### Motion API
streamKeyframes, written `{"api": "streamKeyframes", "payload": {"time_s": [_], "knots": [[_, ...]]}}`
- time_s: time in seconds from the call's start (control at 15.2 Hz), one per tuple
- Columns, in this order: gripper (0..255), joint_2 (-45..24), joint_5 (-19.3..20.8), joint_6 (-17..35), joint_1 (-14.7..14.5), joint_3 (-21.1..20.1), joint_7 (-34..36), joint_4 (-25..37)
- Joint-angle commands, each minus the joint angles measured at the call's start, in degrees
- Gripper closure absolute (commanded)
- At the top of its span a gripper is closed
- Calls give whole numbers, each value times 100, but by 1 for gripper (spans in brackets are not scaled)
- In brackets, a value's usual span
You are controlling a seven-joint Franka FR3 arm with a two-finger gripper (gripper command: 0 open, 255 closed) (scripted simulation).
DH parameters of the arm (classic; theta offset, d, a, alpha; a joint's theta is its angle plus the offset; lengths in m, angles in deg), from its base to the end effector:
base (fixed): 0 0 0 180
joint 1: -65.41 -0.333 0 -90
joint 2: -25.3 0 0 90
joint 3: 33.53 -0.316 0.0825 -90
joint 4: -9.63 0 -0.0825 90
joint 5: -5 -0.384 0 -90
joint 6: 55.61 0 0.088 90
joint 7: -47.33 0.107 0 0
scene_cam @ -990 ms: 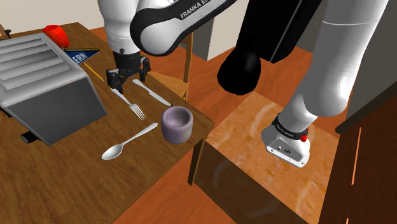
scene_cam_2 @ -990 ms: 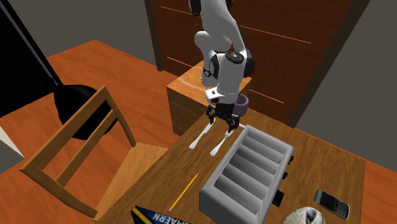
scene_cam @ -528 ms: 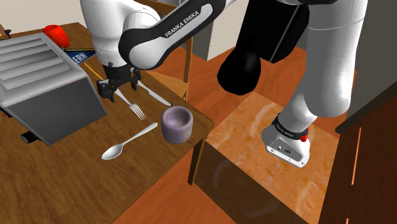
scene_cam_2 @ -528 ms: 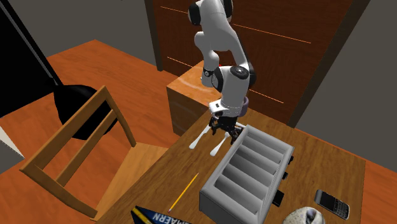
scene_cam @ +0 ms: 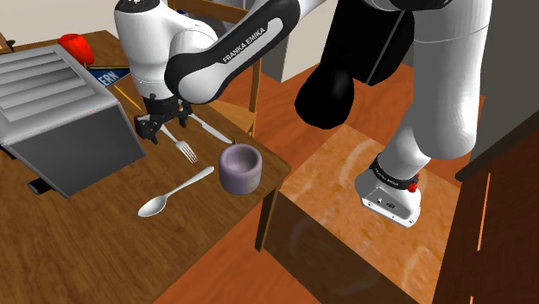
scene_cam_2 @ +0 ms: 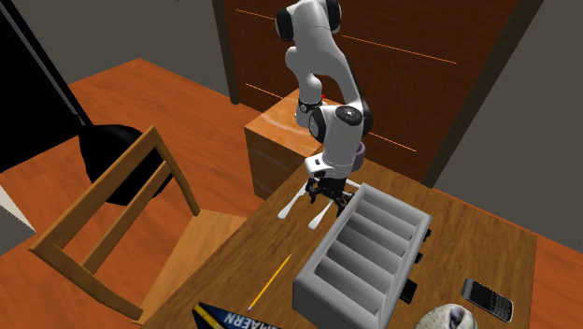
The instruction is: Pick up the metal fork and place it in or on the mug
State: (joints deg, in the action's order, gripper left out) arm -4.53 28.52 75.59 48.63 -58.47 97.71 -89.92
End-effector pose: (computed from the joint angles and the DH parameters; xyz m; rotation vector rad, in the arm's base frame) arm 0.5267 0.4173 0.3098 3.1242 0.0727 0.2284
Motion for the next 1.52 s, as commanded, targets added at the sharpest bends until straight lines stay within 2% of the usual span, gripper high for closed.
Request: {"api": "streamKeyframes", "payload": {"time_s": [0.0,0.13,0.2,0.79,1.45], "knots": [[0,-3,2,2,-2,1,2,1],[0,-2,1,2,-1,1,2,1],[255,-2,1,2,-1,1,2,1],[255,-3,2,2,-2,1,2,1],[255,377,-269,-564,88,-155,-214,228]]}}
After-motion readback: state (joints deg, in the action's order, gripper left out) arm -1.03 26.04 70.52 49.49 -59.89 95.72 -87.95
